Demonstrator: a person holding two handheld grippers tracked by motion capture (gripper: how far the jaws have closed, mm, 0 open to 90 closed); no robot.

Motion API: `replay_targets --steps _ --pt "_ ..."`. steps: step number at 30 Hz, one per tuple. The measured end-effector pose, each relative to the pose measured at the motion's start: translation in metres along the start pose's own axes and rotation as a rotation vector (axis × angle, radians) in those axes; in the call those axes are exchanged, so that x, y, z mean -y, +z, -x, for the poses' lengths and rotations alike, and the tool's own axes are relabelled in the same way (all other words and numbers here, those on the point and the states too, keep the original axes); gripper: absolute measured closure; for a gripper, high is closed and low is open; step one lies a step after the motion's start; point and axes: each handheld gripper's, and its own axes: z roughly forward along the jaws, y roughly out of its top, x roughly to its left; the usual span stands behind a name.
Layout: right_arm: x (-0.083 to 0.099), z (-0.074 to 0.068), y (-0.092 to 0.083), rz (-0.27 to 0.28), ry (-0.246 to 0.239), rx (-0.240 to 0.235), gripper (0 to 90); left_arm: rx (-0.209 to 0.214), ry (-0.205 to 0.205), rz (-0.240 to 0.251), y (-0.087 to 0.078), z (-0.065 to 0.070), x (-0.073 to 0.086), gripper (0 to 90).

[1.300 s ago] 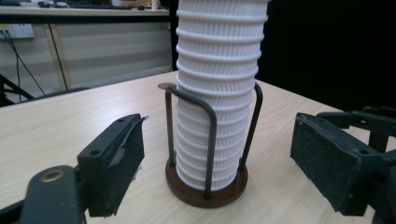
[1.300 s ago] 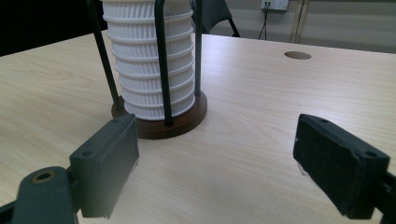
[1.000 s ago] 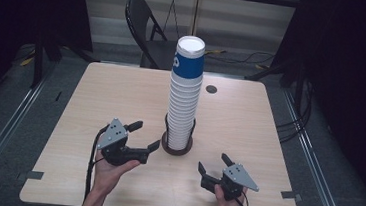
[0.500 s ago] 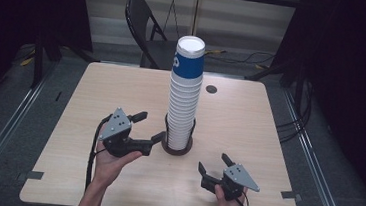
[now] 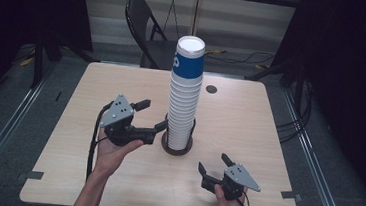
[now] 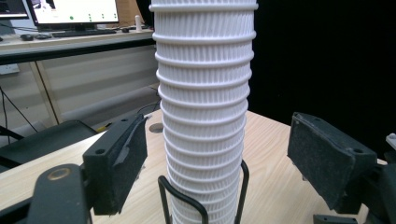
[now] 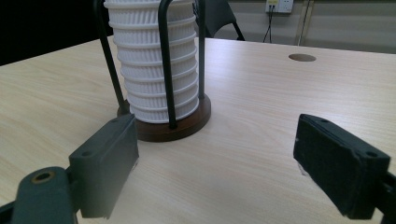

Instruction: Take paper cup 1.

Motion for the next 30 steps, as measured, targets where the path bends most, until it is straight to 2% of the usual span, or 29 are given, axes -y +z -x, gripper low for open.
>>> replay_targets --steps 3,8,12,17,19,21,24,27,30 --pt "0.000 0.000 0.000 0.000 0.000 0.001 13.4 0.006 0.010 -0.001 0.001 -0.001 -0.005 20.1" --pt "0.000 0.000 0.000 0.000 -0.003 -0.001 13.4 0.013 0.011 0.025 0.002 -0.004 -0.016 19.7" --pt "0.000 0.000 0.000 0.001 -0.003 0.000 13.4 0.042 0.028 0.031 0.004 -0.005 -0.025 18.0" --pt "0.000 0.000 0.000 0.001 -0.006 0.000 13.4 0.069 0.015 0.027 0.008 -0.006 -0.034 15.4" --pt "0.000 0.000 0.000 0.002 -0.007 0.000 13.4 0.064 0.028 0.022 0.009 -0.007 -0.037 15.6" --pt "0.000 0.000 0.000 0.001 -0.006 0.001 13.4 0.076 0.038 0.034 0.009 -0.008 -0.041 15.5" --pt "0.000 0.000 0.000 0.003 -0.006 0.002 13.4 0.066 0.037 0.040 0.010 -0.011 -0.049 15.4" --pt "0.000 0.000 0.000 0.004 -0.005 0.002 13.4 0.082 0.021 0.052 0.011 -0.015 -0.058 15.9" --pt "0.000 0.000 0.000 0.004 -0.005 0.000 13.4 0.069 0.031 0.058 0.011 -0.016 -0.067 15.9"
